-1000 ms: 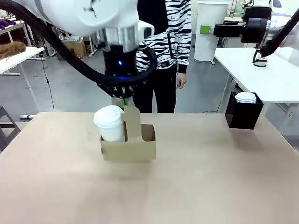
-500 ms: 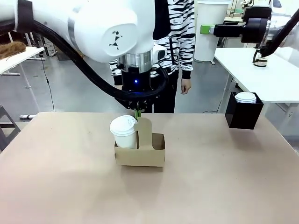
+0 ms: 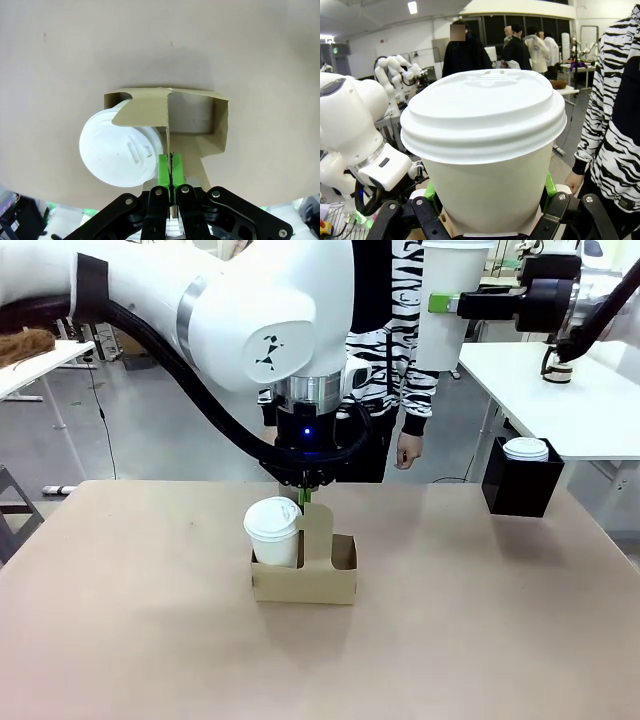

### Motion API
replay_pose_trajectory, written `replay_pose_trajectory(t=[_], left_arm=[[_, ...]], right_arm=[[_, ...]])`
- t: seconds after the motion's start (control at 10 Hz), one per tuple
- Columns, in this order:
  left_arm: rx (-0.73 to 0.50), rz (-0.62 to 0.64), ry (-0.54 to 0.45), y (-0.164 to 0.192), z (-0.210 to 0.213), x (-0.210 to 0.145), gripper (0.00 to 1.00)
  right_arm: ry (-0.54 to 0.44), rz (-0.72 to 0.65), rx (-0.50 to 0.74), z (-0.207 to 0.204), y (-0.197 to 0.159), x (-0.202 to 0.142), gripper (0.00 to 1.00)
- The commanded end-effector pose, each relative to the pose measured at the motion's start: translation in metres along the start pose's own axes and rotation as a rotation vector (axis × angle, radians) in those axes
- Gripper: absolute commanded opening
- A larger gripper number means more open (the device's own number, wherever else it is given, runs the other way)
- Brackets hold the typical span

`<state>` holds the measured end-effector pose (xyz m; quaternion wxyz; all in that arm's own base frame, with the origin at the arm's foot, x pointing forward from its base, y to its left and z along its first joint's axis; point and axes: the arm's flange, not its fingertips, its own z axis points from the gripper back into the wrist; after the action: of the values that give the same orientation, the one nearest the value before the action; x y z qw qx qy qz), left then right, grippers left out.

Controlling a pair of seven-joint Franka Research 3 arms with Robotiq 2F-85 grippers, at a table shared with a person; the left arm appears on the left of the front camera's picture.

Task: Pour a drink into a cup and package it in a carrier.
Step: Position the Cup Carrier in the center of the table, then insert the held 600 ml Paper Cup into the Cup Carrier.

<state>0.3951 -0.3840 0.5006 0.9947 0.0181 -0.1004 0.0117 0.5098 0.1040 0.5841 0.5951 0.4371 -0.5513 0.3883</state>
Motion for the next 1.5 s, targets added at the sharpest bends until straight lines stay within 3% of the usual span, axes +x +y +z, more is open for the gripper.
replay_pose_trajectory(t=[0.0, 0.1, 0.7, 0.8, 0.9, 1.0, 1.2, 1.3, 1.4], left_arm=[[-0.003, 0.034, -0.031, -0.002, -0.004, -0.001, 0.02], [0.010, 0.036, 0.007, -0.002, -0.005, 0.001, 0.02], [-0.003, 0.007, -0.004, -0.002, -0.001, 0.000, 0.02], [-0.005, 0.007, -0.003, -0.003, 0.000, 0.000, 0.62], [-0.026, 0.004, 0.009, 0.009, 0.009, -0.001, 0.60], [-0.050, -0.008, 0.040, 0.018, 0.019, 0.000, 1.00], [-0.100, -0.062, 0.094, 0.040, 0.047, 0.004, 1.00], [-0.134, -0.109, 0.126, 0.054, 0.063, 0.007, 0.84], [-0.145, -0.167, 0.135, 0.071, 0.078, 0.012, 0.93]], right_arm=[[-0.006, 0.015, 0.003, -0.002, 0.000, 0.004, 0.86], [-0.006, 0.015, 0.003, -0.002, 0.000, 0.004, 0.86], [-0.006, 0.015, 0.003, -0.002, 0.000, 0.004, 0.86], [-0.006, 0.015, 0.003, -0.002, 0.000, 0.004, 0.86], [-0.006, 0.015, 0.003, -0.002, 0.000, 0.004, 0.86], [-0.006, 0.015, 0.003, -0.002, 0.000, 0.004, 0.86], [0.000, 0.000, 0.000, 0.000, 0.000, 0.000, 0.86], [0.042, -0.018, 0.047, -0.009, -0.007, -0.012, 0.86], [0.077, -0.031, 0.110, -0.017, -0.010, -0.025, 0.86]])
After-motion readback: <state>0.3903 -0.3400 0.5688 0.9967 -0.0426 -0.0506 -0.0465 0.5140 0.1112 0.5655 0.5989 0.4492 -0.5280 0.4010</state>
